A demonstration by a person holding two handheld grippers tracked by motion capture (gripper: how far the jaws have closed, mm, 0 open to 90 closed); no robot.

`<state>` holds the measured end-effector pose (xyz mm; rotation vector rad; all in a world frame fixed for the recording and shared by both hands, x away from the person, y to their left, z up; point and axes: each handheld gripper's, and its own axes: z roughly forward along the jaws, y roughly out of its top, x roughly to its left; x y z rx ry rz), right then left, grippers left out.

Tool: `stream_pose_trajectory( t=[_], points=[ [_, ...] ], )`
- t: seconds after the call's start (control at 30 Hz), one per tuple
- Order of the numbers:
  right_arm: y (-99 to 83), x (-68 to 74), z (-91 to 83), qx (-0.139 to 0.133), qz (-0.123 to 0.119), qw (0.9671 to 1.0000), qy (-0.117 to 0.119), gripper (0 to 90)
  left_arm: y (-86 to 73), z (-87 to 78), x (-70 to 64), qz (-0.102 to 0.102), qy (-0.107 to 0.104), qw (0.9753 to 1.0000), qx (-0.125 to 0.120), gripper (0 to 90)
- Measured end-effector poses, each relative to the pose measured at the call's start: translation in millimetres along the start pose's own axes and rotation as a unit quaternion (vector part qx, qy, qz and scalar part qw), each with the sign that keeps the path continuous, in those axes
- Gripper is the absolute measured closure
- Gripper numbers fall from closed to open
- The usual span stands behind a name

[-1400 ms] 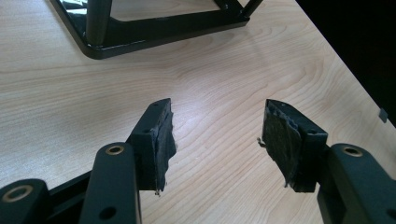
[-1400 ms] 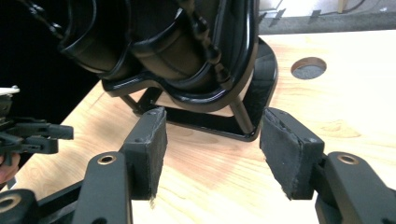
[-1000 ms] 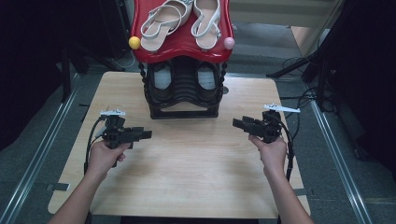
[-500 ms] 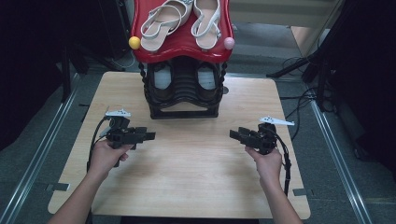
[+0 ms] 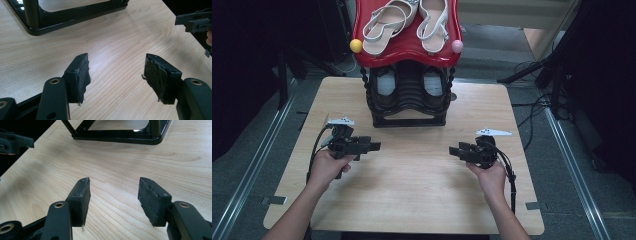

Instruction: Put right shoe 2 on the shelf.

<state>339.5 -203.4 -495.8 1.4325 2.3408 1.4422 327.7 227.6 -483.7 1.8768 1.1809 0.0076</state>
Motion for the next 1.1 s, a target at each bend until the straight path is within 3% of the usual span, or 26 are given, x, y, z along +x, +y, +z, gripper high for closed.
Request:
stream_pose_trajectory(
  t=[1.1],
  points=[
    [0.5, -1.2, -1.5, 0.004, 0.001, 1.0, -0.003, 43.8, -1.3, 9.0, -4.0, 0.008, -0.003, 0.9997, 0.024, 33.3]
  ],
)
